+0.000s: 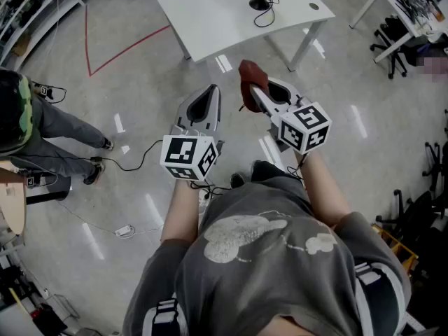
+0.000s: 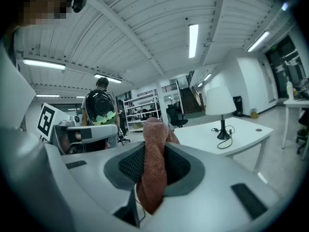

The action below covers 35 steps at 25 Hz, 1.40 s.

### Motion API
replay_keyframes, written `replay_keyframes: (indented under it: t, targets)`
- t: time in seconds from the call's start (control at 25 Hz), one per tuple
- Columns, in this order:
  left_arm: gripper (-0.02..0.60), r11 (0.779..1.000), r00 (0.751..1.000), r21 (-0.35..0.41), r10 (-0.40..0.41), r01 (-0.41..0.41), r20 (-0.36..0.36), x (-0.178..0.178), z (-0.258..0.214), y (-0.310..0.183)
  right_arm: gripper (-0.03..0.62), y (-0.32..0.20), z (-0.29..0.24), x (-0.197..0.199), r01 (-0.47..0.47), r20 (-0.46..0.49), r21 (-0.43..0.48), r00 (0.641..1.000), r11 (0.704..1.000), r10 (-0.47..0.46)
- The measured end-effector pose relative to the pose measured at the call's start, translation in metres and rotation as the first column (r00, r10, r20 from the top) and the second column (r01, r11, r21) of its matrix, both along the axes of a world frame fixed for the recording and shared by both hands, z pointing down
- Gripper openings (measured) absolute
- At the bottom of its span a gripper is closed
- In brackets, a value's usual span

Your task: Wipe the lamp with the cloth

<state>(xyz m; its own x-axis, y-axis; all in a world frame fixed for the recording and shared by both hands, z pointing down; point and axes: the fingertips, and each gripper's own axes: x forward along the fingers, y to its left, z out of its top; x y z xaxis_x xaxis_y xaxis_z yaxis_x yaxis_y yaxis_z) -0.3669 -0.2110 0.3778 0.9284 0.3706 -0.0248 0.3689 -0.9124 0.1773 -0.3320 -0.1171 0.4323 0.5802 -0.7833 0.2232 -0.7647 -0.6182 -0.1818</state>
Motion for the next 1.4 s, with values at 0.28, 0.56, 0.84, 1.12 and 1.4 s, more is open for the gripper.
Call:
replay_keyframes:
  t: [0.28, 0.56, 0.84, 1.12, 1.4]
  targets:
    - [0.008, 1.000, 1.000, -0.002, -0.025, 0.025, -0.006, 0.030, 0.002, -0.014, 0.089, -0.013, 0.005, 0.036, 0.008, 0.003, 0.013, 1.000, 1.000, -0.008]
    - [0.008, 0.998, 0.998, 0.001, -0.068, 0.068, -0.002, 0.081, 0.004, -0.022, 0.089, -0.024, 0.004, 0.097, 0.042, 0.006, 0.028, 0.999, 0.999, -0.043]
    - [0.008, 0.996, 0.996, 0.013, -0.091, 0.091, 0.009, 0.154, 0.001, -0.023, 0.089, -0.031, -0.004, 0.174, 0.063, 0.002, 0.059, 0.998, 0.996, -0.064]
    - [0.008, 0.993, 0.993, 0.027, -0.118, 0.117, 0.006, 0.211, -0.006, -0.011, 0.089, -0.016, -0.007, 0.237, 0.079, 0.006, 0.084, 0.997, 0.993, -0.080]
    - [0.008, 0.986, 0.987, 0.029, -0.164, 0.163, 0.000, 0.255, -0.009, -0.021, 0.089, -0.024, -0.006, 0.286, 0.111, 0.007, 0.094, 0.994, 0.989, -0.112]
